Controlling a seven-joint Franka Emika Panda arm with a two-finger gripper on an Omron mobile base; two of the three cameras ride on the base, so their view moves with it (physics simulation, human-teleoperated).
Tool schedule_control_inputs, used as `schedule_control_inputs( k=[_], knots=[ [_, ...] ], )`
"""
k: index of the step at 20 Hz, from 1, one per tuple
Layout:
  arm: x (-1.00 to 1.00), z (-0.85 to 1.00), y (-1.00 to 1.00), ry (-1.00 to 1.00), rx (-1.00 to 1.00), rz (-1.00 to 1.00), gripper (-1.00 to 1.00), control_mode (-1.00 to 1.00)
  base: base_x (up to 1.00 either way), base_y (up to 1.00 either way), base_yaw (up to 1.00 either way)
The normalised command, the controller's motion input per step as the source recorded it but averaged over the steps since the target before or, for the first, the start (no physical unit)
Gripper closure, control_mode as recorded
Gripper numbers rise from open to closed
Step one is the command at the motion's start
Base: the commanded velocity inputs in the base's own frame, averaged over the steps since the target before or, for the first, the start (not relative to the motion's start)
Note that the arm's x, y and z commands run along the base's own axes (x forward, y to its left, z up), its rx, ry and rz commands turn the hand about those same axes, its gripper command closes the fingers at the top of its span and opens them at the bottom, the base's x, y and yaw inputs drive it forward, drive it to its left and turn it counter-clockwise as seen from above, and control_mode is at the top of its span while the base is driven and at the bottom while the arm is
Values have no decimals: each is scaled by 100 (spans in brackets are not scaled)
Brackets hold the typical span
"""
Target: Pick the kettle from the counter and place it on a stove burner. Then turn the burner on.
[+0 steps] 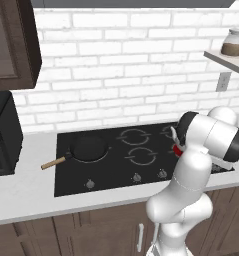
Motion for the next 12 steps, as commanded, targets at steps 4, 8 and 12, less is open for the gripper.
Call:
schedule_control_inputs(
  k=[4,8,12],
  knots=[
    [-10,3,7,0,0,4,-100,-100,0,0,0],
    [-42,12,0,0,0,5,-100,-100,0,0,0],
    [-54,17,0,-1,0,6,-100,-100,0,0,0]
  ],
)
